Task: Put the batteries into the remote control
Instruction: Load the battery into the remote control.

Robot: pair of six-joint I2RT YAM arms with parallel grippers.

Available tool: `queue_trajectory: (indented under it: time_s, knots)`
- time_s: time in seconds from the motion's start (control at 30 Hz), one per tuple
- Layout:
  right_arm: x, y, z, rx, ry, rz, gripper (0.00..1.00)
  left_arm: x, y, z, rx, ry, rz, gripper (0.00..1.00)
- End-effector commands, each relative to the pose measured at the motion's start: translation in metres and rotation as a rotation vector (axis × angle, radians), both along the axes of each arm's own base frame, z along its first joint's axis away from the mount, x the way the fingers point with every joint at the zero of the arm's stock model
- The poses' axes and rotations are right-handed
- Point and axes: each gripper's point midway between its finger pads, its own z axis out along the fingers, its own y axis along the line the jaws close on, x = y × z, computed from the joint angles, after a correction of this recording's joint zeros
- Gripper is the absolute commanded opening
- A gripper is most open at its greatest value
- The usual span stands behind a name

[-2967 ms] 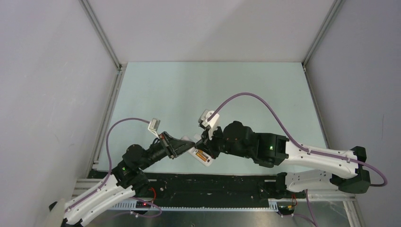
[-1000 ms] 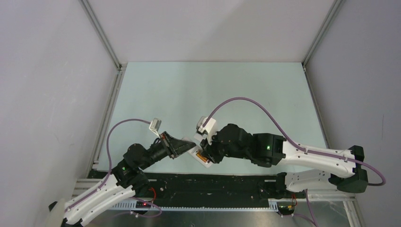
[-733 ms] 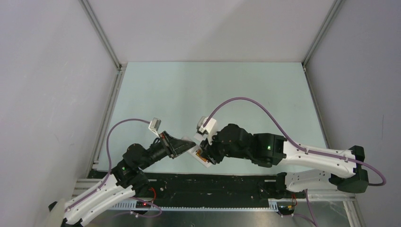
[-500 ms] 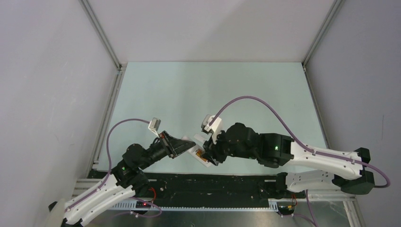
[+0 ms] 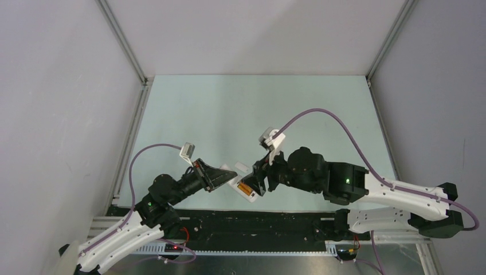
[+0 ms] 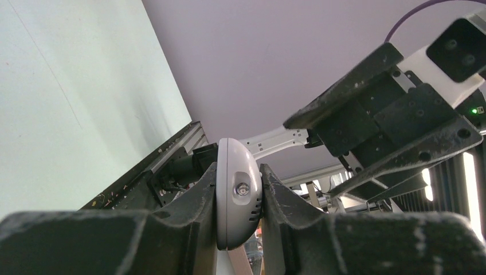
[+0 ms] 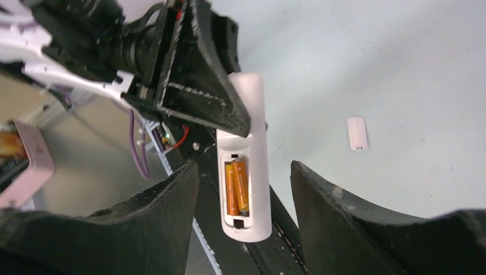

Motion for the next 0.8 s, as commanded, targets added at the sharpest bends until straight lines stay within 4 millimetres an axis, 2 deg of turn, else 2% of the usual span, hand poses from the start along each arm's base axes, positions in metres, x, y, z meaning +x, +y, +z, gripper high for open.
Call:
queue_trajectory:
  time_s: [0.0,0.1,0.23,0.4,0.6,0.77]
  knots:
    - [0.018,-0.009,0.021,0.150,0.126,-0.216,0.66,-0.004,0.004,0.038,-0.091,-0.054,-0.007,0.00]
    - [0.018,-0.008,0.009,0.182,0.266,-0.283,0.69,-0.004,0.004,0.039,-0.089,-0.059,-0.002,0.00]
    - [0.012,0.001,-0.017,0.189,0.419,-0.328,0.71,-0.003,0.003,0.039,-0.084,-0.061,-0.003,0.00]
    - [0.009,0.010,-0.041,0.162,0.539,-0.381,0.72,-0.004,0.004,0.040,-0.086,-0.065,-0.002,0.00]
    - [0.004,0.018,-0.046,0.213,0.629,-0.400,0.72,-0.004,0.005,0.040,-0.089,-0.069,-0.001,0.00]
    - [0.004,0.015,-0.051,0.245,0.662,-0.422,0.71,-0.004,0.005,0.037,-0.087,-0.068,0.002,0.00]
